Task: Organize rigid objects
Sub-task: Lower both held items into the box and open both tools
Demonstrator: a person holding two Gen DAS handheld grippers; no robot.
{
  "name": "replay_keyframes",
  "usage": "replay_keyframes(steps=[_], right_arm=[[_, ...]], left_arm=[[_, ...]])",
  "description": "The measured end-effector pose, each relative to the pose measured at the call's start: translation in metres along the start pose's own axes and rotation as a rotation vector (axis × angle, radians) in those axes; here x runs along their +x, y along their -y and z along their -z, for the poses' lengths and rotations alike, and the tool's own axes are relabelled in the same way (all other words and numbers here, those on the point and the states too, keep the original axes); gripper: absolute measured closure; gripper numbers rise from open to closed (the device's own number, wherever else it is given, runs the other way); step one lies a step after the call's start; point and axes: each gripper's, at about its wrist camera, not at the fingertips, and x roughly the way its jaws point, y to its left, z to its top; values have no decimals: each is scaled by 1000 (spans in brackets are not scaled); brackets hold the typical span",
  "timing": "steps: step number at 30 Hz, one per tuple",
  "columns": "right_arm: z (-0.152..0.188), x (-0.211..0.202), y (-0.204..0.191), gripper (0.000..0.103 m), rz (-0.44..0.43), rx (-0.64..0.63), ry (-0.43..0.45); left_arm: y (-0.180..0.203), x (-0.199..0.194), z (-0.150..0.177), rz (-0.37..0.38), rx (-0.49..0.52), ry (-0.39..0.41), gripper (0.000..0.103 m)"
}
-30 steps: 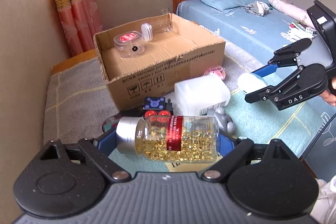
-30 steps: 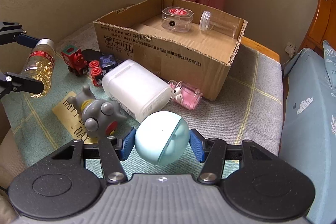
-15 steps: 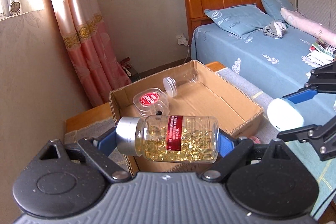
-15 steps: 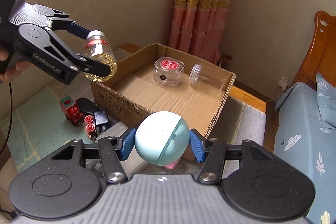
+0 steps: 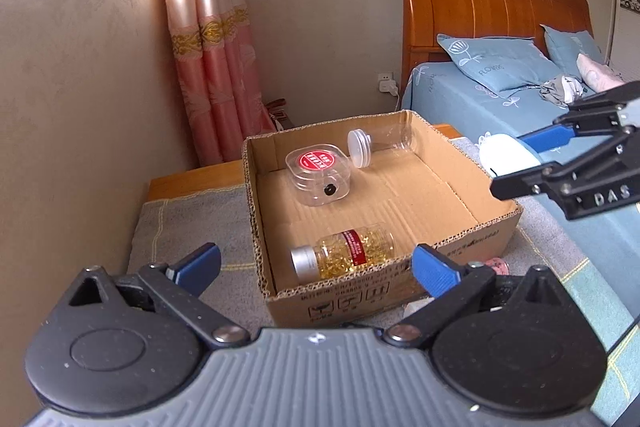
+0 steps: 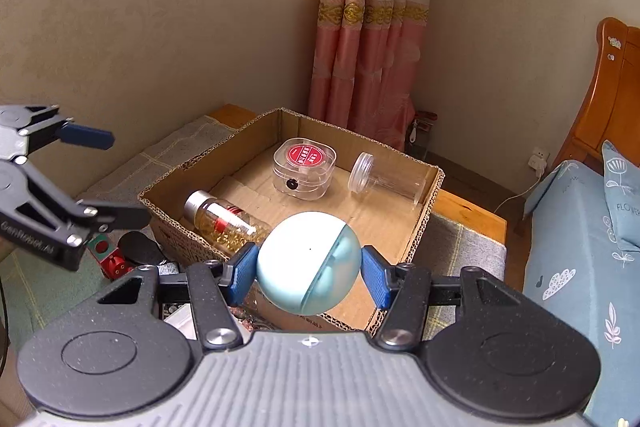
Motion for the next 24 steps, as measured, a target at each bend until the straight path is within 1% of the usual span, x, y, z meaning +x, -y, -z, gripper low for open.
replay_keyframes(steps=[3, 5, 12, 16, 20, 22, 23, 24], right_arm=[[-6, 14, 3, 42, 4, 21, -23], [-9, 22, 5, 42, 9, 28, -37], [-21, 57, 12, 42, 43, 59, -108], [-24, 78, 17, 42, 64, 95, -149], [-23, 90, 21, 42, 87, 123, -160], [-23, 91, 22, 41, 83, 133, -154], [-24, 89, 22, 33, 95, 139, -149], [-25, 87, 21, 18, 108, 139, -141]], left_arm=[[-2, -7, 12, -51, -24, -1, 1], [-3, -10, 20, -66, -41, -15, 1], [-8, -15, 36, -87, -58, -44, 1], [-8, -20, 39, -89, -49, -37, 1], [-9, -24, 42, -88, -49, -32, 1], [-10, -25, 43, -87, -51, -32, 1], [-11, -25, 43, -87, -51, -33, 1], [-11, -25, 44, -89, -51, -34, 1]])
